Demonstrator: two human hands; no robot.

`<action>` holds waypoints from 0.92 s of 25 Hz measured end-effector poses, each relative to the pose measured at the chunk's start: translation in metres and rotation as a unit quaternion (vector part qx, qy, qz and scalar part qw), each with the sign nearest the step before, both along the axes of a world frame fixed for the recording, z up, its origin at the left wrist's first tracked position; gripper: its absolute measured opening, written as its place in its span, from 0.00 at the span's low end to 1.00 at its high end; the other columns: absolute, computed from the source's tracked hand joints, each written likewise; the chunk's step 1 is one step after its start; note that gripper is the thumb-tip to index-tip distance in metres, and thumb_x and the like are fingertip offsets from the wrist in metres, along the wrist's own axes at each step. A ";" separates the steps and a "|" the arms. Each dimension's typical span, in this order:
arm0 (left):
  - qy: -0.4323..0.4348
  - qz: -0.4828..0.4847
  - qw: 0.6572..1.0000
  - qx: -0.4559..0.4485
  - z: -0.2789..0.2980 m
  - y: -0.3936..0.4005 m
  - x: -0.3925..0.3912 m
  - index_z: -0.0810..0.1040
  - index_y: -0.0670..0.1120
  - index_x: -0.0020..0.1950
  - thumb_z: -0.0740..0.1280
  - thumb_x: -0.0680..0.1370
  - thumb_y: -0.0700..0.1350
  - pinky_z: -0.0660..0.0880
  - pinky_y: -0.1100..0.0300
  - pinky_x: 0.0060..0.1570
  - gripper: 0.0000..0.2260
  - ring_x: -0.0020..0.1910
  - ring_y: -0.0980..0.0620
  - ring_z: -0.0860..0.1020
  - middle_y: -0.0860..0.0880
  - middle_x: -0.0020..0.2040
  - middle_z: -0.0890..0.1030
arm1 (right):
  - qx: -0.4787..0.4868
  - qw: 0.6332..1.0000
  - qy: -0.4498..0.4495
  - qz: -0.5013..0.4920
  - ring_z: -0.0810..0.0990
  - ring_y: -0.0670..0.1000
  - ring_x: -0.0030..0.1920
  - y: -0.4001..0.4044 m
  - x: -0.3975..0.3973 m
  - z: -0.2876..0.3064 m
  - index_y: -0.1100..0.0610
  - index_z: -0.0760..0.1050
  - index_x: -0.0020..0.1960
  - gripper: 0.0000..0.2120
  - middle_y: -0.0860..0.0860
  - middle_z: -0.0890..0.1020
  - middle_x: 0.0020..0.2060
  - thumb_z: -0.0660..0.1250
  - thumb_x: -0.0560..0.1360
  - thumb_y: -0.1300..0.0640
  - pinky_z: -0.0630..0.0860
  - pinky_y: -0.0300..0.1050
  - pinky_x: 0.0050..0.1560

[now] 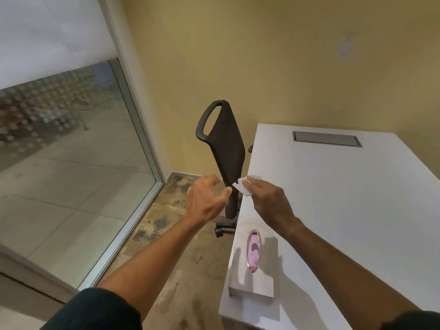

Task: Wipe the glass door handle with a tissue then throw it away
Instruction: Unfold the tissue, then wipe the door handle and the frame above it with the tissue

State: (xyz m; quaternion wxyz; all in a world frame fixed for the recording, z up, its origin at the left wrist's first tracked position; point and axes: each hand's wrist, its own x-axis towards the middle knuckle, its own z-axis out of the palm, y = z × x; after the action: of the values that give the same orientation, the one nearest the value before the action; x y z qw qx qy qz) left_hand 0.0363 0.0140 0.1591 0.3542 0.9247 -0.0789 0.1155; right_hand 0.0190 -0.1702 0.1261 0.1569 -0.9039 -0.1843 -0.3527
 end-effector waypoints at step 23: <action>-0.029 0.248 0.933 0.261 0.001 0.362 -0.132 0.53 0.50 0.82 0.47 0.72 0.74 0.48 0.42 0.78 0.44 0.80 0.40 0.53 0.39 0.81 0.55 | -0.029 0.951 -0.100 0.291 0.82 0.60 0.56 0.360 -0.013 0.022 0.68 0.79 0.58 0.18 0.62 0.83 0.56 0.71 0.74 0.57 0.81 0.51 0.56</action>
State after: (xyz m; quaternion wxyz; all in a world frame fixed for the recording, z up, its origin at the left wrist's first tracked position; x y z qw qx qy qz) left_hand -0.0957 0.3764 0.1601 0.0582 0.9708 0.1153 0.2021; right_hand 0.0057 0.1897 0.1485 0.2075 -0.7752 -0.4639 -0.3753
